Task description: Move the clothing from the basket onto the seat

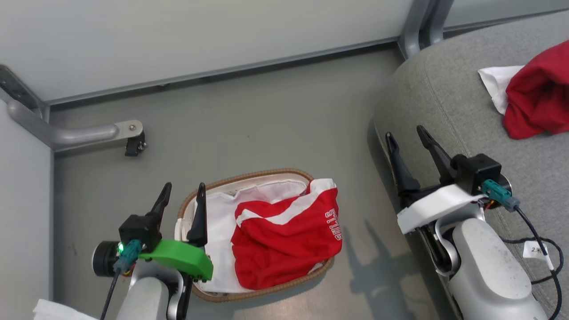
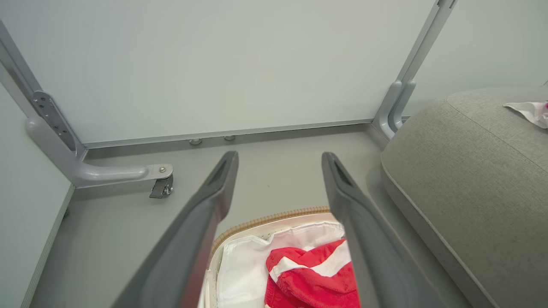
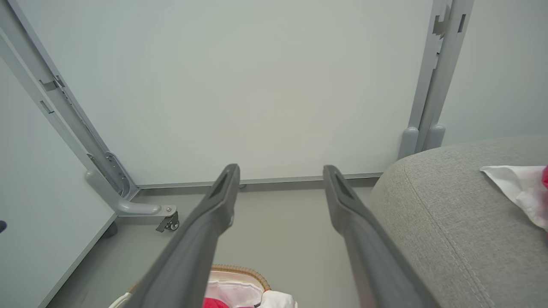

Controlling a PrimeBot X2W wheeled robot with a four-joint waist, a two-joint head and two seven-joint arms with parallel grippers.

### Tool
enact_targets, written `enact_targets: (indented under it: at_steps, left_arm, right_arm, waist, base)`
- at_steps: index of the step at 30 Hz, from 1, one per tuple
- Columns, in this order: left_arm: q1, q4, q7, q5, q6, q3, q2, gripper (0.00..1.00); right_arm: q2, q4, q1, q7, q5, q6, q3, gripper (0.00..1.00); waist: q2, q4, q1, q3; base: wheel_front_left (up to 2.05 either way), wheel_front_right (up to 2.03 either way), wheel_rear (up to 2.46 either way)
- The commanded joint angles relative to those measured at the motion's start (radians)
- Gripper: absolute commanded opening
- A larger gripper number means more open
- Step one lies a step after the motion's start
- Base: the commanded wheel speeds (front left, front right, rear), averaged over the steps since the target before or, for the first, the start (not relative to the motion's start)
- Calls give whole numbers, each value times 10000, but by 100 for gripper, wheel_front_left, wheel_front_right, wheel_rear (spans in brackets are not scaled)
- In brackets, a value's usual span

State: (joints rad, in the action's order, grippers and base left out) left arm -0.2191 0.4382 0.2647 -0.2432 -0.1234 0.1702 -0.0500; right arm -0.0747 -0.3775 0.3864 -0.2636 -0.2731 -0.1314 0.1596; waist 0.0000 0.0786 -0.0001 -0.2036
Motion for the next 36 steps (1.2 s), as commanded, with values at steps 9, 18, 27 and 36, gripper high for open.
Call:
enact_targets:
  at_steps: [9,18,27,36]
  left_arm:
    - [-2402,1257,-5,307,-88,404,-223,100]
    - [-4291,3257,-6,-45,-84,1351,-846,100]
    - [-5586,5203,-6,-482,-84,2878,-1295,100]
    - [-6215,6831,-6,-833,-84,3366,-1351,100]
  right_arm:
    - [215,1059,1463,-13,-211,14,387,100]
    - [246,1947,2207,-10,-935,14,857,100]
    - [237,2360,2445,-10,-1316,14,1250,100]
    - [235,2416,2288,-10,-1340,14,1161,100]
  waist:
    - [0,1657,1,-3598]
    - [0,2421,1,-5387]
    - [0,2899,1,-6377]
    - [0,3000,1,-6921]
  base:
    - [0,0,0]
    - [0,0,0]
    - [0,0,0]
    - [0,0,0]
